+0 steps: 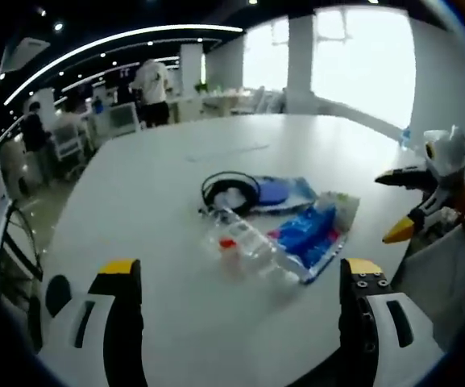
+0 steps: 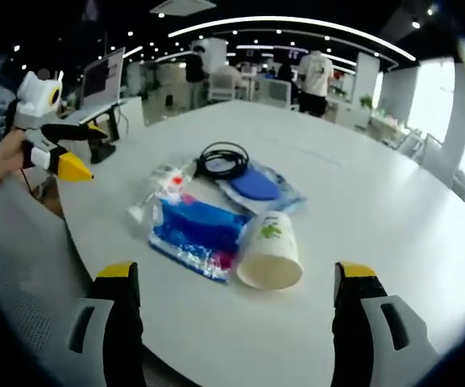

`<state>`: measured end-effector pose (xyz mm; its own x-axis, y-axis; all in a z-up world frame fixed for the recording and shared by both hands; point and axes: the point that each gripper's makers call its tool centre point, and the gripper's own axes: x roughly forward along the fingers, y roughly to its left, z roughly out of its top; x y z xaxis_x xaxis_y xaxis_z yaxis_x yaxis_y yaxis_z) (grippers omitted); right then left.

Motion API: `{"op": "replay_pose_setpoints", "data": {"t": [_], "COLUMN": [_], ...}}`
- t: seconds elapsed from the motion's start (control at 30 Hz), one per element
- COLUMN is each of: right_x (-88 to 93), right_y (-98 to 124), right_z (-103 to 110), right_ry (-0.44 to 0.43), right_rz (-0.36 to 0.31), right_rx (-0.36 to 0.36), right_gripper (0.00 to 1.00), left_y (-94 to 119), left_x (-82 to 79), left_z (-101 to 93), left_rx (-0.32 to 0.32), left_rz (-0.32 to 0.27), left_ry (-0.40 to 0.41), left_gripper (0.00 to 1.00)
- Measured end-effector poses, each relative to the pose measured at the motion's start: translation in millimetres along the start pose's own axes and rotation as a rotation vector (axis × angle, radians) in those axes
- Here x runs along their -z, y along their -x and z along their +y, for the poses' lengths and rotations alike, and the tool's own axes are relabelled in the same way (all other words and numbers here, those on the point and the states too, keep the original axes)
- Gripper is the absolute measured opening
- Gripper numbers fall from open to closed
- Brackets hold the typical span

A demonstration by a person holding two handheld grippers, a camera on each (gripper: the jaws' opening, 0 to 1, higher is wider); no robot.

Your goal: Arrange the tabletop items into an orderly group along one side of the table until the central work area is clear of visible clutter.

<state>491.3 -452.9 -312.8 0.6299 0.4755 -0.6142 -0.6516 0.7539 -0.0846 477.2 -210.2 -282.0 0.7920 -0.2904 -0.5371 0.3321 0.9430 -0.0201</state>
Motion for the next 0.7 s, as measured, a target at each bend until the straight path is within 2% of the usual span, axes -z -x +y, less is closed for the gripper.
{"op": "replay_pose_setpoints", "data": {"t": [0.2,0.7], "right_x": [0.3,7.2], "right_y": [0.0,-2.5], "right_z": [-1.8,-2.0], "right_ry": [-0.024,-0.02], "right_rz": [-0.004,0.026], "right_rx": [-0.006,-0.011], "right_gripper": [0.99,0.99], "left_y": [0.3,-0.9], "left_x": [-0.2,1.7], "left_z": [0.0,-0.1], "left_rx": [0.0,-0.003], "left_rz": [-0.002,0.005], "left_ry": [0.007,0.01], "left_gripper": [0.99,0.99]}}
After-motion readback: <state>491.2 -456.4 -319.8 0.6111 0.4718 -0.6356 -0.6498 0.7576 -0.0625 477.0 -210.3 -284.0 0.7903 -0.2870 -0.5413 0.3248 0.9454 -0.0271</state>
